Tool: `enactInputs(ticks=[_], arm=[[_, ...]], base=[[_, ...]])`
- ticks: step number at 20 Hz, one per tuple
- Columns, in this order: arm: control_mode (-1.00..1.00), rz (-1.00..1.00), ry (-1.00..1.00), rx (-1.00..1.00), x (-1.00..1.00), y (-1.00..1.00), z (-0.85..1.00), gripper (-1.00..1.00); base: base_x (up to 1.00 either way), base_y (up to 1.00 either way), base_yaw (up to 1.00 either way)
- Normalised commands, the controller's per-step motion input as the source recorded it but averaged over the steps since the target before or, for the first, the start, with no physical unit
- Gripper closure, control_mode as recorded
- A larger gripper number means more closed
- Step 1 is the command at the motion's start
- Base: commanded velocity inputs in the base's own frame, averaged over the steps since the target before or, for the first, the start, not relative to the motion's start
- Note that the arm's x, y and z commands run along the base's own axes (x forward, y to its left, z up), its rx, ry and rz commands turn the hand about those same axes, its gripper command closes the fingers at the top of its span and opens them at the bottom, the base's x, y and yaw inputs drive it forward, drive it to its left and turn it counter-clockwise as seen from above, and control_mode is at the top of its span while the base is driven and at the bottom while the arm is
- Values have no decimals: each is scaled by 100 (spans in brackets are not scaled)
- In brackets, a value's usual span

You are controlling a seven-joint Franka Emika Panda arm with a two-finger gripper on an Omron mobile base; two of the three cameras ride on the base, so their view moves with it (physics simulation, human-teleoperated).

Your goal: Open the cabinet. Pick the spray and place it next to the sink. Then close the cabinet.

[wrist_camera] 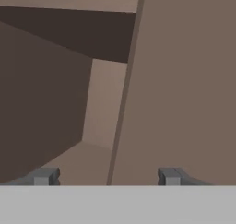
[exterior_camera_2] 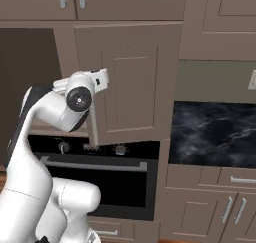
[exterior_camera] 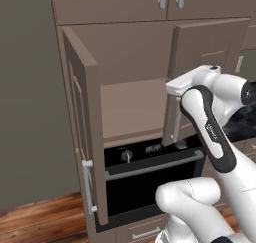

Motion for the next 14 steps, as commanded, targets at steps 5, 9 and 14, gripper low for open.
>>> enactInputs(ticks=[5, 9, 14], arm=[[-100, -11, 0, 0, 33, 3, 0, -100], [-100, -9, 0, 0, 45, 1, 0, -100], [-100, -5, 0, 0, 51, 0, 0, -100]], base=[[0, 0, 0], [0, 0, 0], [0, 0, 0]])
